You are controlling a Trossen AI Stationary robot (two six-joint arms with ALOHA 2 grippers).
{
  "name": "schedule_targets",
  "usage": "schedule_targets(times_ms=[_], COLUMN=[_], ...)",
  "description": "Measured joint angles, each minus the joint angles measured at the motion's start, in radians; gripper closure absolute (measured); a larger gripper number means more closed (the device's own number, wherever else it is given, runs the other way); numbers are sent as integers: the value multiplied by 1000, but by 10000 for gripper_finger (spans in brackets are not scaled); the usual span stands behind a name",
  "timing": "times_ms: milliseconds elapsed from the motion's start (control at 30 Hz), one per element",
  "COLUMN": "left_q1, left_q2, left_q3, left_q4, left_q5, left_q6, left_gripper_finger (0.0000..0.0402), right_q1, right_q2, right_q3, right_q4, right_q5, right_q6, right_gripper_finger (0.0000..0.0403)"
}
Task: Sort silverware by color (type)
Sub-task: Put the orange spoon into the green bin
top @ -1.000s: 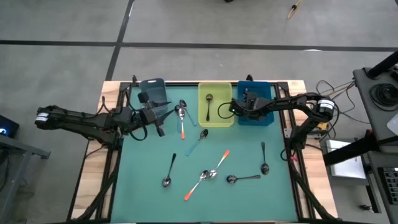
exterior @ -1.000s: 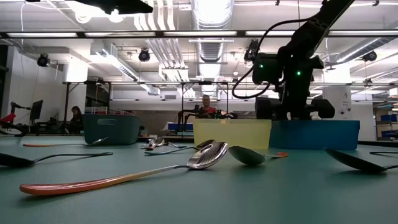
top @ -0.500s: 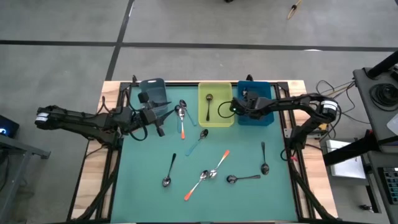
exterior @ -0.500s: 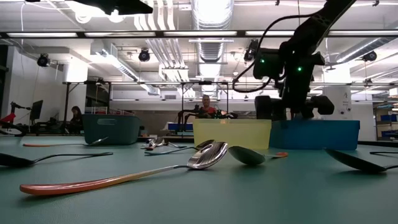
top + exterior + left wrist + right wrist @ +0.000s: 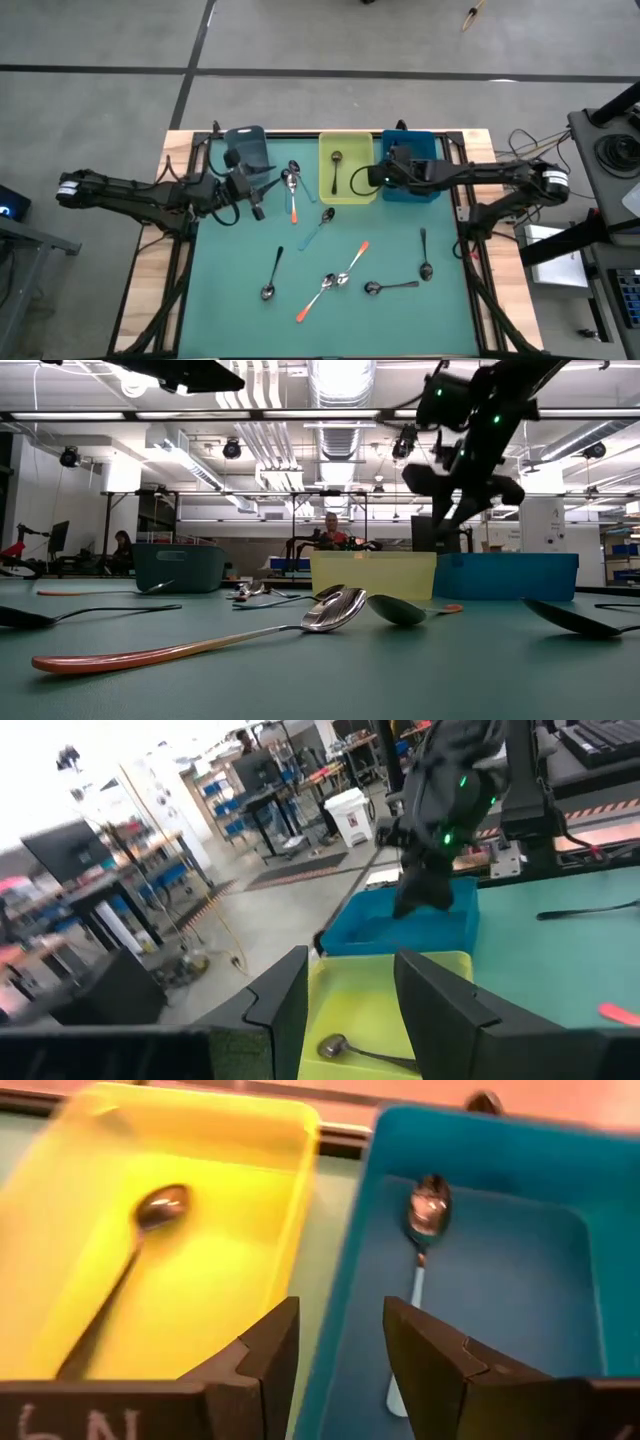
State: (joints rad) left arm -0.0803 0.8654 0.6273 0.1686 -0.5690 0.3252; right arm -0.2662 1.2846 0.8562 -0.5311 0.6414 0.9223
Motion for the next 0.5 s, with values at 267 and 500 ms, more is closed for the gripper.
schedule_targets(times_ms=[267, 500], left_q1=[0, 0], left_q2=[10, 58], left_q3=[0, 0], left_q4=[-201, -303], left_q5=[0, 3], left_q6=[-333, -625], left_gripper_finger=[273, 277], right_q1=[92, 111], right_q2=[-61, -52], right_q3=[0, 0], right_q4=[84, 191], right_q5=[41, 42], right_q6=[-229, -427], right_gripper_finger=[273, 275])
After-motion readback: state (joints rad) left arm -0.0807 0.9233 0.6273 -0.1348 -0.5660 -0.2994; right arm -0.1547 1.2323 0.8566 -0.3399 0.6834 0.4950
